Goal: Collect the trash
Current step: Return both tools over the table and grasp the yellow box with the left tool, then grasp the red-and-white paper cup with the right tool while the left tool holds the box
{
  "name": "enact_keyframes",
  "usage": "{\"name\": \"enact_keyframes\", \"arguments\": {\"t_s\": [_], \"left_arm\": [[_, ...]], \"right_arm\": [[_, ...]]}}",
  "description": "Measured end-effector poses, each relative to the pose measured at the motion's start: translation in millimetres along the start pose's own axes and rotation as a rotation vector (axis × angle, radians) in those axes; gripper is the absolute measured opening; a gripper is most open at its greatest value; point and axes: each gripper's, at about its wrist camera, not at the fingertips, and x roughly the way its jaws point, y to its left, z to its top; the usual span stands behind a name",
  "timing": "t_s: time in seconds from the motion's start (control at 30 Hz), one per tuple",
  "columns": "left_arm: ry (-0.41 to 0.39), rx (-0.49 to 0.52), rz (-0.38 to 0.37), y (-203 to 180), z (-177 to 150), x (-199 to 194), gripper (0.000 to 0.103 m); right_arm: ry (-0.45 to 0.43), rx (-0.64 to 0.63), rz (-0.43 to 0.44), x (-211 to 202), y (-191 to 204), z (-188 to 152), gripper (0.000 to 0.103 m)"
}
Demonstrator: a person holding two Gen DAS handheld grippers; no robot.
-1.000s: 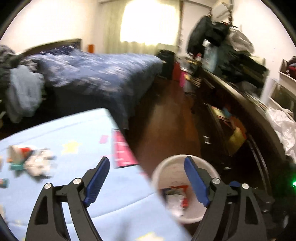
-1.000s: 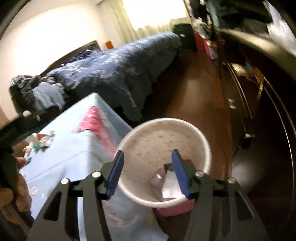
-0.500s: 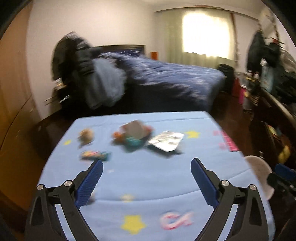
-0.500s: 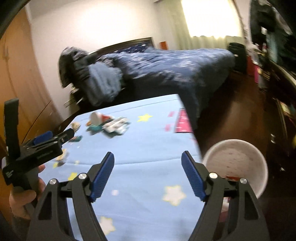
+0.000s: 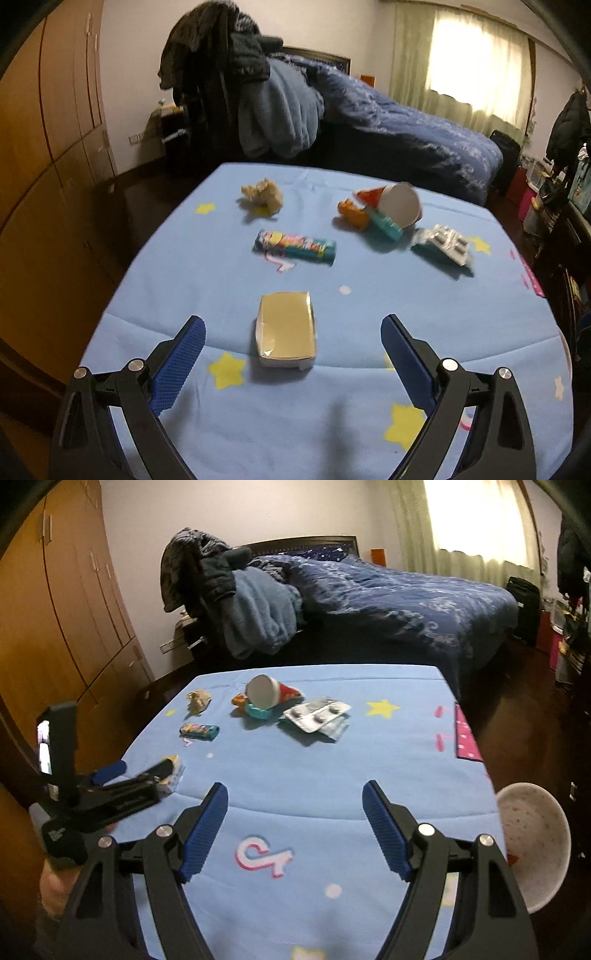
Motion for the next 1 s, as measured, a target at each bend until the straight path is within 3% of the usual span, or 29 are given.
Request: {"name": "enact_keyframes", "arguments": {"t_s": [0.2, 0.33, 0.53, 0.77, 1.0], "left_arm": [[0.039, -0.036, 0.007, 6.9, 2.7, 23.0, 0.09], [0.088, -0.053, -0.008, 8.9, 4.2, 36.3, 0.065], [0.098, -0.031, 0.019, 5.7, 6.2, 40.4, 0.04], [0.103, -0.088, -0.001, 20.7, 10.0, 40.3, 0.039], [0.078, -0.121, -0.021, 37.8, 16.6, 30.5, 0.039]], "right_arm": [[0.018, -0.025, 0.009, 12.0, 8.6, 6.0, 0.077], [0.027, -0.029, 0.016, 19.6, 11.2, 8.9, 0.077], [0.055, -0.041, 0.041, 39.7, 20.0, 17.7, 0.077], [0.07, -0.025, 0.041, 84.2, 31.2, 46.3, 0.077], [0.083, 0.006, -0.008, 159.1, 33.2, 96.7, 0.078]]}}
